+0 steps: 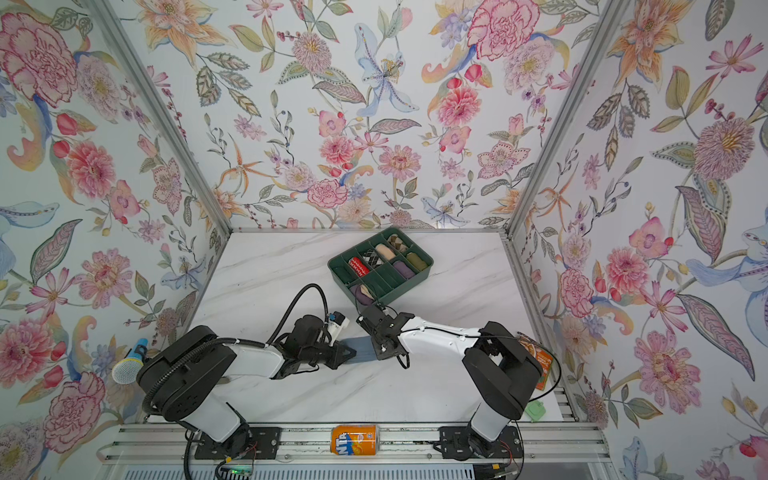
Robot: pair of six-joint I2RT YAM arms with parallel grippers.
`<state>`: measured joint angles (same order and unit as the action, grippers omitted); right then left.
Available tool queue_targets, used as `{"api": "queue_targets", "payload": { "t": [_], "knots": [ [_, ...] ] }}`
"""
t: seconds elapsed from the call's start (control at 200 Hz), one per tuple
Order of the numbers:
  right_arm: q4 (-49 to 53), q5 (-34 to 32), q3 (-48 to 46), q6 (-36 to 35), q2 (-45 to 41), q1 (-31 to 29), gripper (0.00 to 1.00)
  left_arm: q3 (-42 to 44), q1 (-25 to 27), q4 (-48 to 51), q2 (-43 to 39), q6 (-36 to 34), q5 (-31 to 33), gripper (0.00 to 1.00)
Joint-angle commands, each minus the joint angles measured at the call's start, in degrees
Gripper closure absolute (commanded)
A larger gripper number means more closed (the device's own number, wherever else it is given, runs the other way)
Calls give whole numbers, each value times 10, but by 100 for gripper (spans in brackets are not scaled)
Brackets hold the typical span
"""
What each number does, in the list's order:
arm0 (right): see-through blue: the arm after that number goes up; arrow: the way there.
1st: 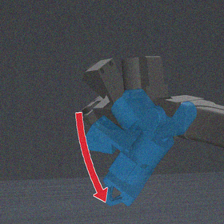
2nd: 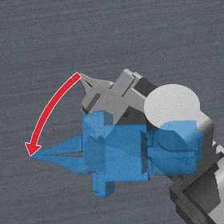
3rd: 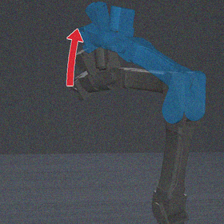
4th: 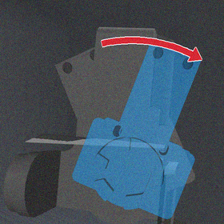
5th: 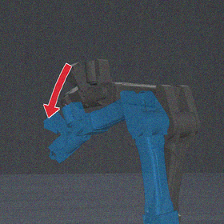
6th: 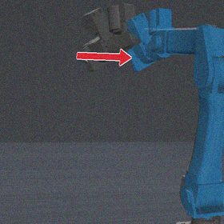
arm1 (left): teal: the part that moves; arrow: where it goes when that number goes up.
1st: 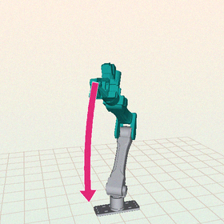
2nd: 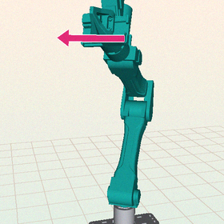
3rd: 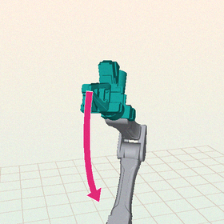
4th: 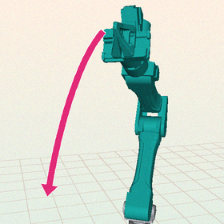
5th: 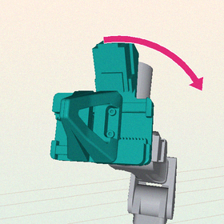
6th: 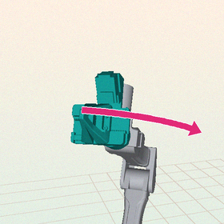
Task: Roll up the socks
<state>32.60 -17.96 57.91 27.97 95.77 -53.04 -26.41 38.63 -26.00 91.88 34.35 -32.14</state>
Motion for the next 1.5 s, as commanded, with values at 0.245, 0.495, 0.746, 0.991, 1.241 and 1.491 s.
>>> {"api": "queue_targets", "payload": {
  "t": [0.245,0.495,0.746,0.991,1.241,1.491],
  "knots": [
    [84,-78,42,18,43,-32,87,-43,19,29,-43,48,10,100],
    [46,-46,24,17,26,-34,86,-101,43,-29,27,73,6,100],
    [19,-26,8,13,13,-33,85,-129,65,-58,78,92,-8,100],
    [0,-13,-1,10,12,-32,84,-147,78,-58,110,93,-1,100],
    [-16,-5,-10,6,5,-33,84,-175,85,-34,152,78,14,100],
    [-44,13,-27,2,-12,-25,83,-202,94,23,184,48,33,100]
  ]
}}
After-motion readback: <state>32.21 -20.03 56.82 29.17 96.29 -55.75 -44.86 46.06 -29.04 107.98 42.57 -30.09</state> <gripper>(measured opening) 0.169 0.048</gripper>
